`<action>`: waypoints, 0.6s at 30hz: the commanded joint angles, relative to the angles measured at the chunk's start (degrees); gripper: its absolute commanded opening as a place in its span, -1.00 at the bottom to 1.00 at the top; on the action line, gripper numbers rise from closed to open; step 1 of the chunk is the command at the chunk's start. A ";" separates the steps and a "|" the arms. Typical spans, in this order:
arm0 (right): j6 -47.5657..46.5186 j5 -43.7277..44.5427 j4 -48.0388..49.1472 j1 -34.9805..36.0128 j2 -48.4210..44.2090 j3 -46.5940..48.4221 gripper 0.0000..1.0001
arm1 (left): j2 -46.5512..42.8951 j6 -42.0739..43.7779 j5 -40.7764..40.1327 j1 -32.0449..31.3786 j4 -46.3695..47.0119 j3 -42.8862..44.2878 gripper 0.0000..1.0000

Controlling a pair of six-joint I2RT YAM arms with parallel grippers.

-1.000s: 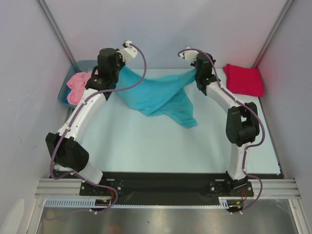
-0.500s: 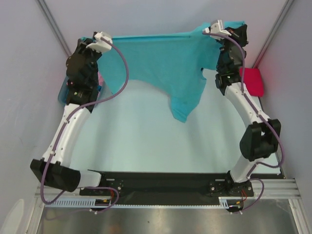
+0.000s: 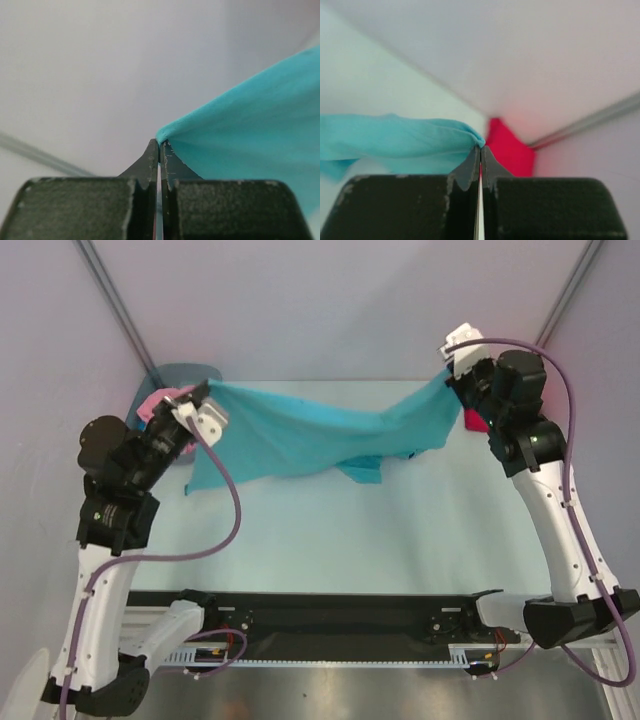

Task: Fold and stack the t-shirts
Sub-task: Flatten the tshirt out

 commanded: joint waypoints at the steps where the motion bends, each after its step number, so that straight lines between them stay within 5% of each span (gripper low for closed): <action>1: 5.64 -17.44 -33.52 2.86 -0.77 4.28 -1.00 | -0.99 2.62 20.84 0.19 -26.53 3.78 -1.00; 6: 2.75 -21.59 -47.02 6.56 -1.65 8.32 -1.00 | -0.29 7.81 25.69 0.19 -45.16 10.19 -1.00; 12: 0.81 -17.55 -48.97 6.91 0.80 18.60 -1.00 | 1.29 8.51 26.04 0.27 -44.41 14.76 -0.99; 15: 1.33 -16.50 -50.56 6.56 3.09 23.97 -1.00 | 1.30 8.44 23.60 0.27 -39.87 14.86 -1.00; 18: 3.98 -7.01 -37.23 6.48 -0.58 18.13 -1.00 | -2.56 2.28 14.20 0.36 -20.60 8.29 -0.99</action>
